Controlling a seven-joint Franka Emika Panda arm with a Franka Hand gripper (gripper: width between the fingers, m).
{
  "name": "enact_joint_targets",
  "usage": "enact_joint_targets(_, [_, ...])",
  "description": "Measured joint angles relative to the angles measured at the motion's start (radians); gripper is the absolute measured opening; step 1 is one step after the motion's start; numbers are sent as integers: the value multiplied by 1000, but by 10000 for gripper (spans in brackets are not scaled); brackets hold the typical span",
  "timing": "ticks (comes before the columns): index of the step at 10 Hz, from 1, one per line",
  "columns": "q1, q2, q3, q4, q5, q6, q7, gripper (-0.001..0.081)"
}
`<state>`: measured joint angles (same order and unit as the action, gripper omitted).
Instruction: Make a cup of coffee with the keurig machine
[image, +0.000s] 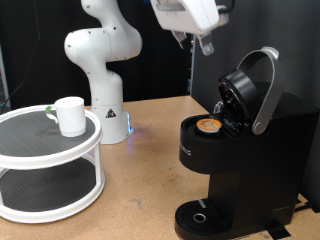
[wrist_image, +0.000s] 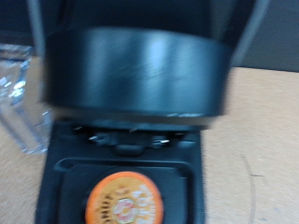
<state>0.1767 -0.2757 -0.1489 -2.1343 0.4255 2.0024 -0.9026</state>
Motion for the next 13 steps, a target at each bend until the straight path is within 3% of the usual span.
enact_joint_targets(4, [-12, -6, -23, 50, 9, -34, 11, 805])
enact_joint_targets(8, [-10, -6, -20, 45, 61, -10, 16, 805])
enact_joint_targets(11, [20, 12, -5, 71, 180, -63, 52, 805])
enact_joint_targets(13, [36, 50, 13, 111, 199, -80, 63, 805])
